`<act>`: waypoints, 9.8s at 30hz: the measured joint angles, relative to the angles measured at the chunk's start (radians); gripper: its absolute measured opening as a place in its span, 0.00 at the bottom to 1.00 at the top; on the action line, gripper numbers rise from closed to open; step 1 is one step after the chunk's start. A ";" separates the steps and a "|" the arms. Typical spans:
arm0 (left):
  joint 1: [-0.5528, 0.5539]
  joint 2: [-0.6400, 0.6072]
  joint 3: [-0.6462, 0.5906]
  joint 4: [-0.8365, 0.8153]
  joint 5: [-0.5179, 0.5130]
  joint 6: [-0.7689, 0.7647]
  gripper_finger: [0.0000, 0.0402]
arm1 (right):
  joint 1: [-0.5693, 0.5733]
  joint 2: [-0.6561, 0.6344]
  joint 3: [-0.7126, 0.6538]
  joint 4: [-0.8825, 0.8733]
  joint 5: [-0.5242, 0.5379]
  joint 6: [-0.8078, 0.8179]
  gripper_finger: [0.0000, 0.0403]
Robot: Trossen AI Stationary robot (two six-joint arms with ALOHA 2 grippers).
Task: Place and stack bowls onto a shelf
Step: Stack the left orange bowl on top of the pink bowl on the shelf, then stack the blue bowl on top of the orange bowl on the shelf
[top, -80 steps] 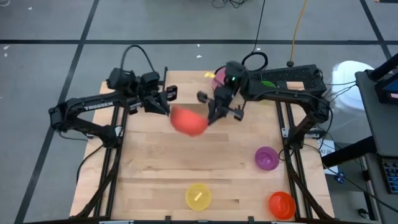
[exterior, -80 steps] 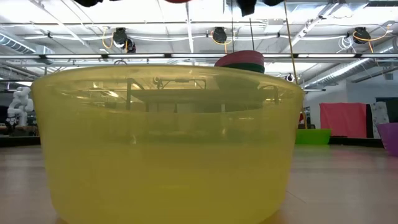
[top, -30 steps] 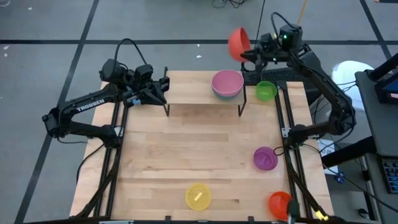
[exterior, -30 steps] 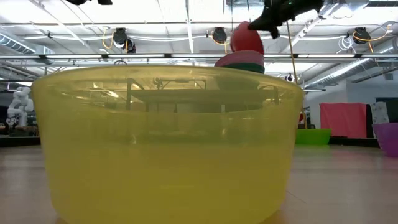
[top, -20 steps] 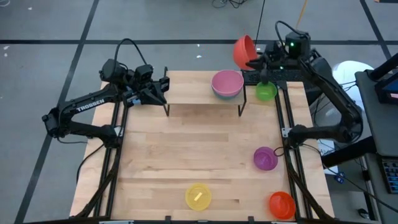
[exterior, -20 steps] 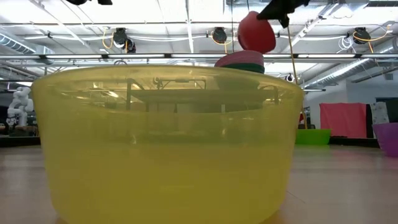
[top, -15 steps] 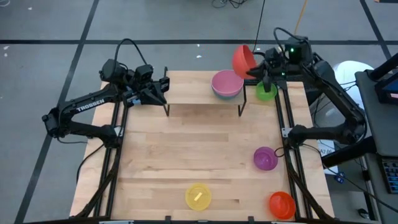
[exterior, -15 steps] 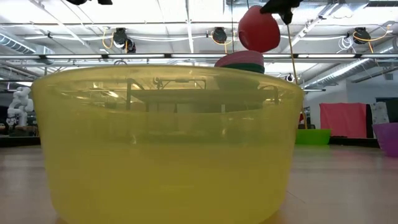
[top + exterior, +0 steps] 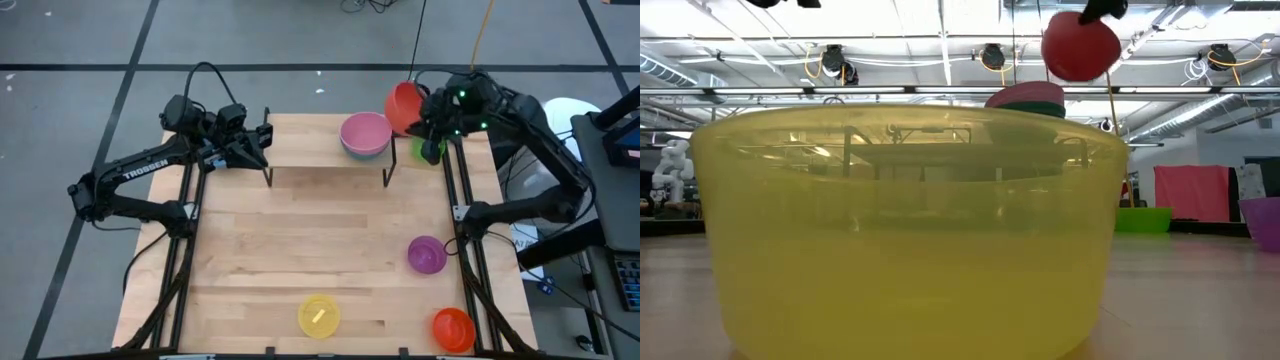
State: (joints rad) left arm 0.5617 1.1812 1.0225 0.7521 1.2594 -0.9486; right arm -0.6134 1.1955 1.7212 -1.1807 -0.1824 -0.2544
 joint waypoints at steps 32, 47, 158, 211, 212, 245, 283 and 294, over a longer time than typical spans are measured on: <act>-0.001 0.000 0.000 0.000 0.000 -0.033 0.18 | 0.061 0.490 0.376 -0.222 -0.110 -0.151 0.00; -0.001 0.000 0.000 0.001 0.000 -0.055 0.18 | 0.051 0.516 0.230 -0.201 -0.100 -0.207 0.00; 0.267 -0.322 0.000 -1.995 -1.075 0.386 0.06 | 0.106 -0.063 0.226 0.160 -0.112 -0.131 0.31; 0.419 0.141 0.000 -1.876 -1.237 0.922 0.39 | 0.105 -0.062 0.226 0.168 -0.112 -0.159 0.31; 0.419 0.141 0.000 -1.876 -1.240 0.945 0.39 | 0.105 -0.062 0.226 0.171 -0.112 -0.159 0.31; 0.415 0.419 -0.001 -1.797 -1.393 1.152 0.38 | 0.106 -0.062 0.226 0.227 -0.112 -0.159 0.31; 0.105 0.133 0.730 -2.324 -1.420 0.836 0.01 | 0.106 -0.062 0.226 0.226 -0.109 -0.161 0.31; -0.164 0.259 1.080 -2.221 -1.390 0.750 0.01 | 0.106 -0.062 0.226 0.226 -0.108 -0.125 0.31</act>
State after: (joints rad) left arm 0.3973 1.4401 2.1025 -1.4685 -0.1304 -0.1988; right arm -0.5077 1.1332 1.9472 -0.9546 -0.2905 -0.3799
